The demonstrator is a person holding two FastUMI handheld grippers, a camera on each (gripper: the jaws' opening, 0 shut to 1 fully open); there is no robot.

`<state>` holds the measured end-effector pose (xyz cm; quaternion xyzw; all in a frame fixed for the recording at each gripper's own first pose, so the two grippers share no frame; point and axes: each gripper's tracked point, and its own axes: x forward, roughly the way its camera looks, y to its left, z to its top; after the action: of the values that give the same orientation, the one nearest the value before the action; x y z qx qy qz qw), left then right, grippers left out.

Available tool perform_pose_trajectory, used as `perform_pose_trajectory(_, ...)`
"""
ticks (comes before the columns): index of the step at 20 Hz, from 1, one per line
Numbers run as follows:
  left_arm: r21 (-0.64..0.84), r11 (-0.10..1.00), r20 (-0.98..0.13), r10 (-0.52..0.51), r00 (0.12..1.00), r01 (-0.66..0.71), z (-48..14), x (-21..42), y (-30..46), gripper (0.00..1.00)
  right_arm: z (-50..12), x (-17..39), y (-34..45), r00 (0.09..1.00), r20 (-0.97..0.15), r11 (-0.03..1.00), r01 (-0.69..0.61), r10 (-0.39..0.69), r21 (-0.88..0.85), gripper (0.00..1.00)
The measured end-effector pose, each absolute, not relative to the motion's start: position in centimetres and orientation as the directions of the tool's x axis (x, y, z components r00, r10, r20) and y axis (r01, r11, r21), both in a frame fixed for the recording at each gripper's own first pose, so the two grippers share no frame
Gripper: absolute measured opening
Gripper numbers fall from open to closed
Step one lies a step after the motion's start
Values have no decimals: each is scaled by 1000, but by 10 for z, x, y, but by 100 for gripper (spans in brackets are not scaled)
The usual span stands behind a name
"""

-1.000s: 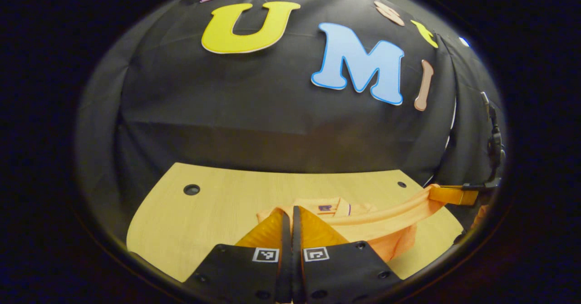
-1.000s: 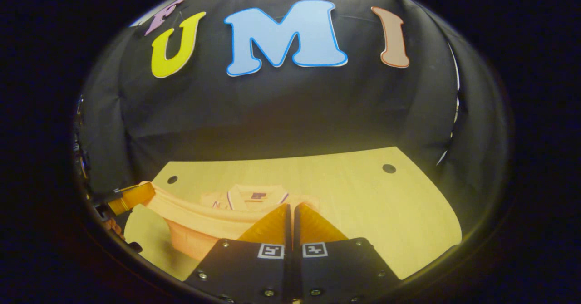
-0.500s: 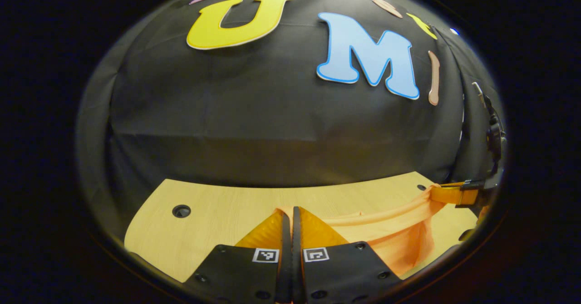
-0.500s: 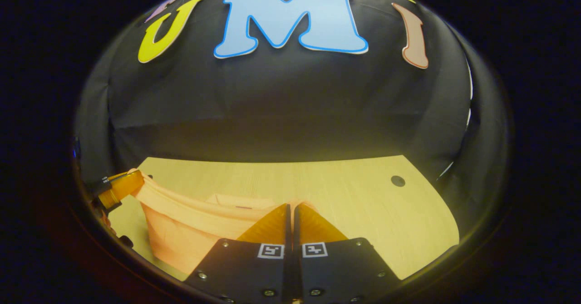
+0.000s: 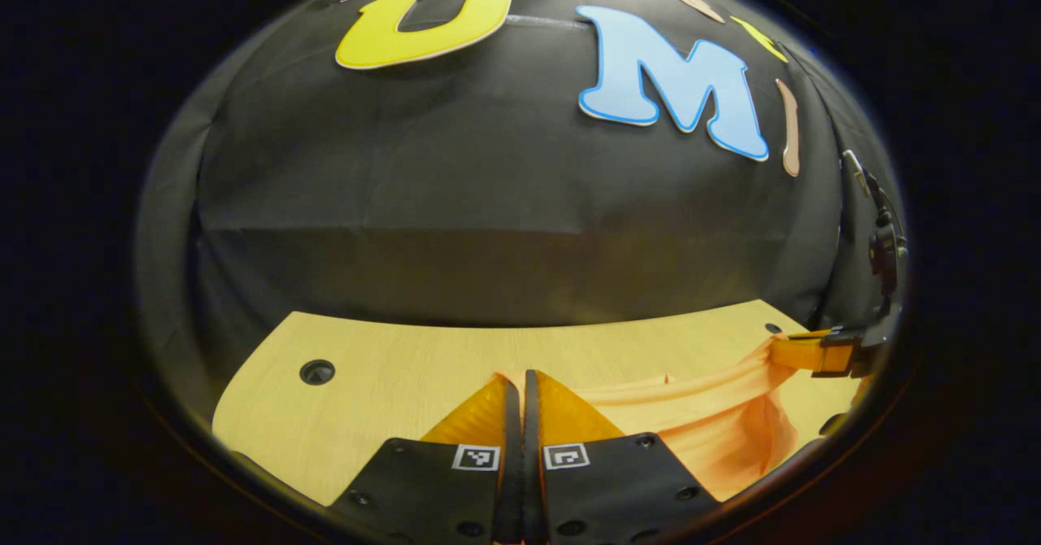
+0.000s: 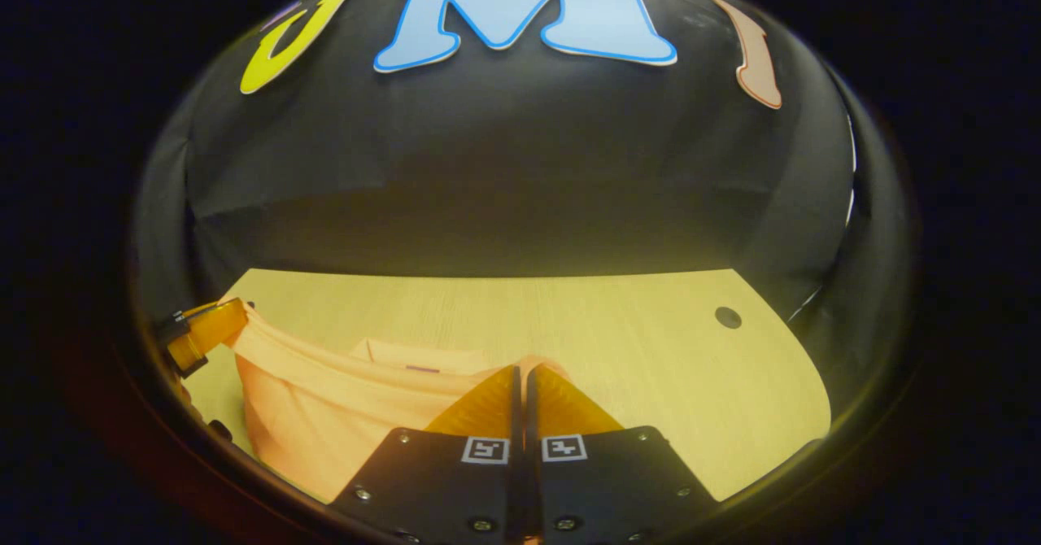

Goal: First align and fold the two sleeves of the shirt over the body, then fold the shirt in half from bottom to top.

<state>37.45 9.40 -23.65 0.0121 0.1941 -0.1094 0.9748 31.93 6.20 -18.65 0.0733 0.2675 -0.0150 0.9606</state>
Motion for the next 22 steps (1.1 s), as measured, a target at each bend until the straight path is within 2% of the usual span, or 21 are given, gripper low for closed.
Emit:
perform_pose_trajectory(4,1,975,-423,-199,884,220,-261,381,93,6,-202,324,71,833,-554,993,61,3,97,0)
perform_pose_trajectory(10,38,974,-485,-176,857,221,-290,382,95,6,-224,322,69,801,-599,996,49,7,77,7)
perform_pose_trajectory(12,44,972,-498,-177,849,229,-293,379,96,9,-225,319,70,795,-607,997,40,11,71,7)
perform_pose_trajectory(16,57,971,-521,-170,836,233,-297,366,99,14,-220,312,70,799,-601,999,23,-1,30,22)
perform_pose_trajectory(17,50,972,-526,-168,834,228,-294,362,100,22,-218,310,71,802,-597,999,19,2,29,23)
perform_pose_trajectory(19,36,976,-527,-165,834,216,-290,356,103,40,-210,305,69,809,-588,1000,10,2,17,37)
perform_pose_trajectory(20,34,977,-525,-163,836,212,-285,352,105,49,-205,303,68,813,-582,1000,6,3,14,37)
perform_pose_trajectory(21,32,978,-518,-160,840,206,-279,350,105,51,-202,299,68,816,-578,1000,0,9,16,46)
perform_pose_trajectory(22,27,979,-511,-162,844,204,-272,346,105,56,-196,296,68,821,-571,1000,-4,12,16,49)
